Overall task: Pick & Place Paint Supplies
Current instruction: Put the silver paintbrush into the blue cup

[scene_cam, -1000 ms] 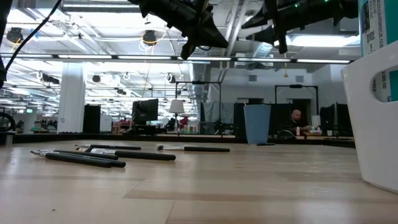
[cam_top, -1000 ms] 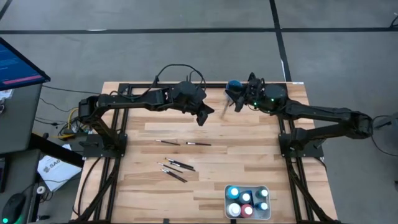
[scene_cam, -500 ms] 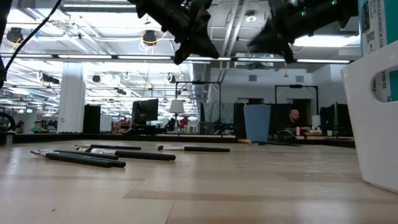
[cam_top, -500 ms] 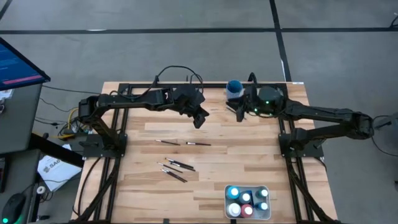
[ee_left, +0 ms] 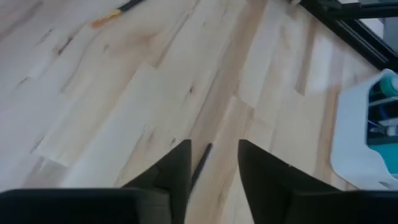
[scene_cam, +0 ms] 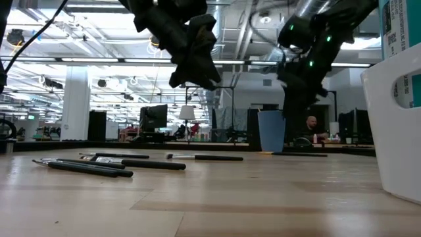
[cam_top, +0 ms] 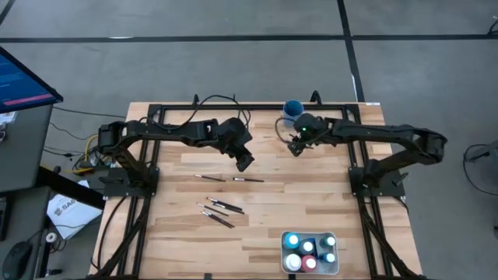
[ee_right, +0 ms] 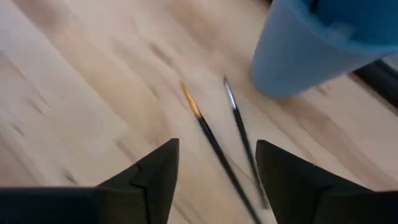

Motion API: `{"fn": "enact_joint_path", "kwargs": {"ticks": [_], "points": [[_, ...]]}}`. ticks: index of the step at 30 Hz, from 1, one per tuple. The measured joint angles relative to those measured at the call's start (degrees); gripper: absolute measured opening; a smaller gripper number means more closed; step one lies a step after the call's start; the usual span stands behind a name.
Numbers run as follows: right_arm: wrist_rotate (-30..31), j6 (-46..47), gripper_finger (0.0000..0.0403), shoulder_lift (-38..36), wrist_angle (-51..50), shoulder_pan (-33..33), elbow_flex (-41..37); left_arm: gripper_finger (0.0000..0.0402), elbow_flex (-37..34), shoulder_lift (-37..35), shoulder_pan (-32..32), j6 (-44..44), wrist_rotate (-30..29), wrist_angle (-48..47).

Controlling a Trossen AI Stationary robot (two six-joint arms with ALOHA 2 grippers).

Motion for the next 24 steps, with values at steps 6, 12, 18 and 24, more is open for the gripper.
{"fn": "enact_joint_path", "kwargs": {"ticks": [6,12,18,24], "points": [[-4.96,-7.49,0.0202,6.0,-0.91,-2.01,0.0,0.015,-0.24,0.0,-0.49,-0.22,-0.07,0.06],[-4.86,-10.99,0.0191,9.86,-0.79,-4.76,0.04,0.0147,-0.24,0.0,-0.51,-0.22,-0.09,0.07],[-5.24,-13.95,0.0191,13.51,-0.57,-6.94,0.04,0.0139,-0.24,0.0,-0.53,-0.25,-0.1,0.04],[-5.68,-16.16,0.0187,15.07,-0.32,-10.97,0.02,0.0136,-0.24,0.0,-0.53,-0.57,-0.1,0.04]]}}
